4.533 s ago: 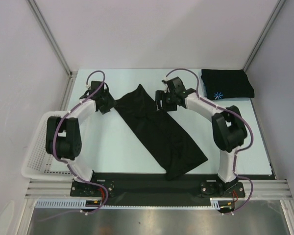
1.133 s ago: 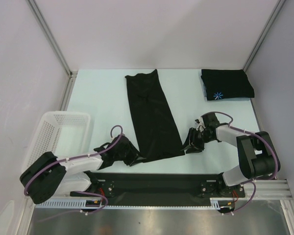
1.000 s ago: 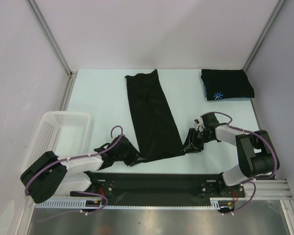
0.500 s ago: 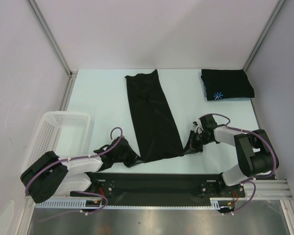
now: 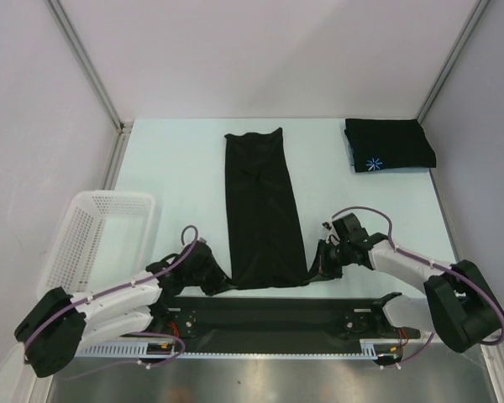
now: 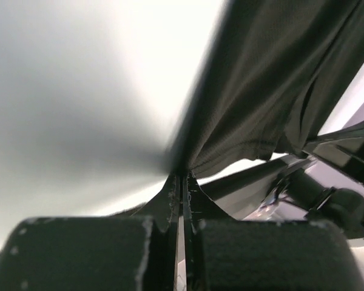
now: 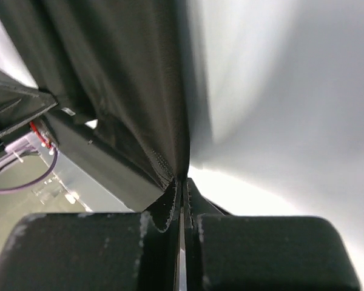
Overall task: Fold and stack the t-shirts
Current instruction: Fold the tshirt
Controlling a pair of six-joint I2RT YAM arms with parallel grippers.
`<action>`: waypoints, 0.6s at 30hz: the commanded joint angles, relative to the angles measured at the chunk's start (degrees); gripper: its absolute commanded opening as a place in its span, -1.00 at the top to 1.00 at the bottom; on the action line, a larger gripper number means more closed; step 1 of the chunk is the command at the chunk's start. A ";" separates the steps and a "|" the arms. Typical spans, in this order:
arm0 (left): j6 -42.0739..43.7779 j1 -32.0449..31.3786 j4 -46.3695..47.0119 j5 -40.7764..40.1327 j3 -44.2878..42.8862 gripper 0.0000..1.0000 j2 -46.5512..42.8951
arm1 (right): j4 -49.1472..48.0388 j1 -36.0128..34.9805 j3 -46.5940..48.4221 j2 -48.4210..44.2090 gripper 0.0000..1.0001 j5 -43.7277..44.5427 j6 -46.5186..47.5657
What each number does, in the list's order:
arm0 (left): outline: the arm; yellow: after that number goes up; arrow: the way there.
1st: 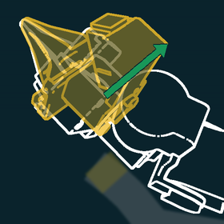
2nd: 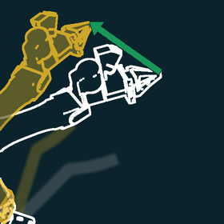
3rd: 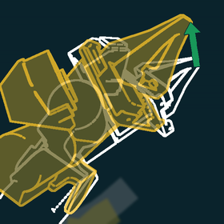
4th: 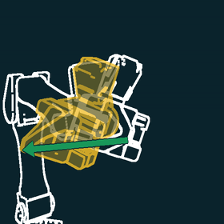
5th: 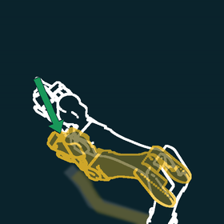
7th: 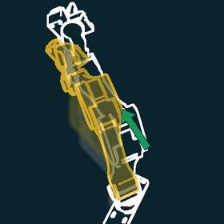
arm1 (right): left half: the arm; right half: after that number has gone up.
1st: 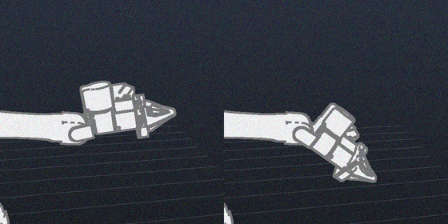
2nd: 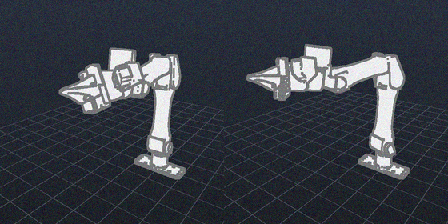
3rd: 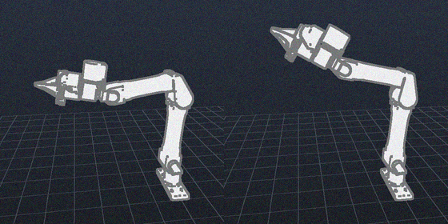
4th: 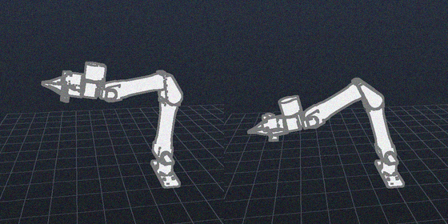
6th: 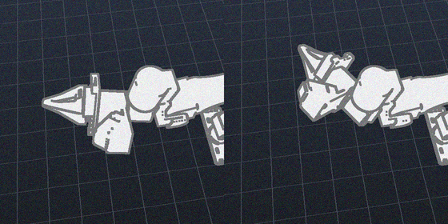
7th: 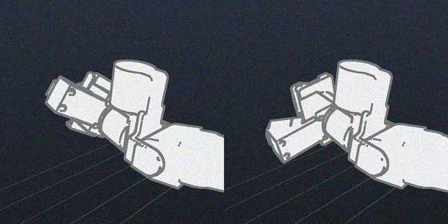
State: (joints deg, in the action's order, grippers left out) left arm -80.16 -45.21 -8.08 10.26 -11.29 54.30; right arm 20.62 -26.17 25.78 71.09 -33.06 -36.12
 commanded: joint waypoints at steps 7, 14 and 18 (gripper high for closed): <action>16.33 5.19 -12.85 -4.55 -19.01 0.99 3.34 | 5.20 1.12 13.98 3.69 1.00 3.00 0.51; 22.76 22.08 -6.43 2.30 -29.03 0.99 15.55 | 9.69 6.22 39.46 23.81 1.00 0.98 7.02; 27.06 27.36 -5.63 5.99 -40.97 0.99 29.67 | 13.03 8.15 54.08 36.20 1.00 -0.60 8.78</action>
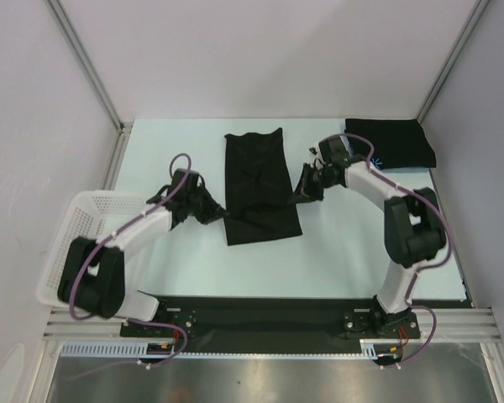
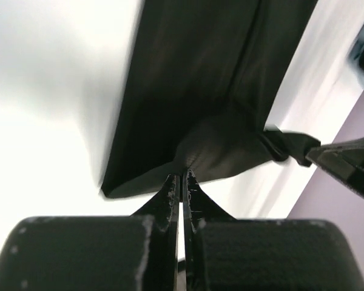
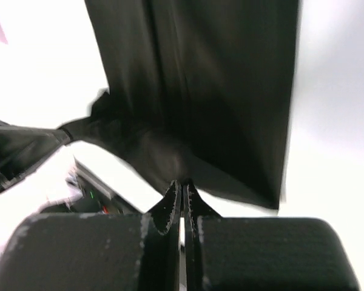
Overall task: Fold and stack the t-shirts
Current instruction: Fold the tshirt
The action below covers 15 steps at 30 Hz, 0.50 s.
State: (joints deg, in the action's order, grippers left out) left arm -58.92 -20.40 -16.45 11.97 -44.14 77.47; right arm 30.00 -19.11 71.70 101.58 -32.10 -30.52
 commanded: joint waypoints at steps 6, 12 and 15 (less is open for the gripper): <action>7.32 6.16 2.82 7.01 -19.91 1.00 17.70 | 8.84 3.82 26.26 20.93 1.00 -4.55 4.33; 7.41 8.62 2.56 9.39 -26.16 0.99 25.35 | 10.26 5.84 34.19 27.34 1.00 -7.71 4.60; 7.50 9.15 2.82 11.05 -28.01 0.99 28.08 | 10.61 6.11 36.40 29.72 1.00 -8.95 4.51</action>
State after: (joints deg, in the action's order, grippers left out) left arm -53.28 -12.08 -14.46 19.94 -68.77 103.79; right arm 39.05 -13.41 103.74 129.62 -37.76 -26.87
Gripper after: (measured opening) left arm 0.011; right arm 0.012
